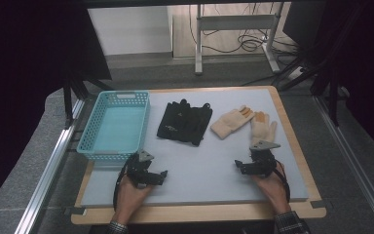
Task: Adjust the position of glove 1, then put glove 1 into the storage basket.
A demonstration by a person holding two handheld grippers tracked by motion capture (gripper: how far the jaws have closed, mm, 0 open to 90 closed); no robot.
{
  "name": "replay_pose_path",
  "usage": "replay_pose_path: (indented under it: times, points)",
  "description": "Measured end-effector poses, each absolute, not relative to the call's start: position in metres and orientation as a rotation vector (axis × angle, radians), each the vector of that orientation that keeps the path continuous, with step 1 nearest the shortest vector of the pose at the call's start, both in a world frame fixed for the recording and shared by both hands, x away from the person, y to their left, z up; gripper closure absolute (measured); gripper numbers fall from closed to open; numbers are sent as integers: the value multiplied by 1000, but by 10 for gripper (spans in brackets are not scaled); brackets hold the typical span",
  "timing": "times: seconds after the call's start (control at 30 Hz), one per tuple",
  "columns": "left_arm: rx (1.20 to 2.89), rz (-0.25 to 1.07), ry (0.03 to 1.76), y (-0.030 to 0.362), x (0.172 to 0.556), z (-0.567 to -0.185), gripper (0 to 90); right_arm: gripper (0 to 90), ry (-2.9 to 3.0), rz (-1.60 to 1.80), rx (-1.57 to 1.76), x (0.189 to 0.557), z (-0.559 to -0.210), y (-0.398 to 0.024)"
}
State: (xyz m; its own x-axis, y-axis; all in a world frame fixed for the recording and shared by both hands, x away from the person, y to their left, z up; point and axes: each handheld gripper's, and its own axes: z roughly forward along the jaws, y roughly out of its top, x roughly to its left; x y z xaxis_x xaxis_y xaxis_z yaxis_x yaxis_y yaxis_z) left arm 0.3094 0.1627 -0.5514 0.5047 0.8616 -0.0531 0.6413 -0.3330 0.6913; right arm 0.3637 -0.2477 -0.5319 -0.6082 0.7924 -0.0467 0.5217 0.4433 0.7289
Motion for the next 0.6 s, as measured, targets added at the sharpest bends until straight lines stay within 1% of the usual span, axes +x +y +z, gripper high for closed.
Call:
replay_pose_path:
  times: [0.17,0.6]
  points:
    - [2084,428,1226,163,309,-551,10,145,2333,969,1103,364,-532,-247]
    - [2083,428,1226,163,309,-551,12,142,2332,967,1102,364,-532,-247]
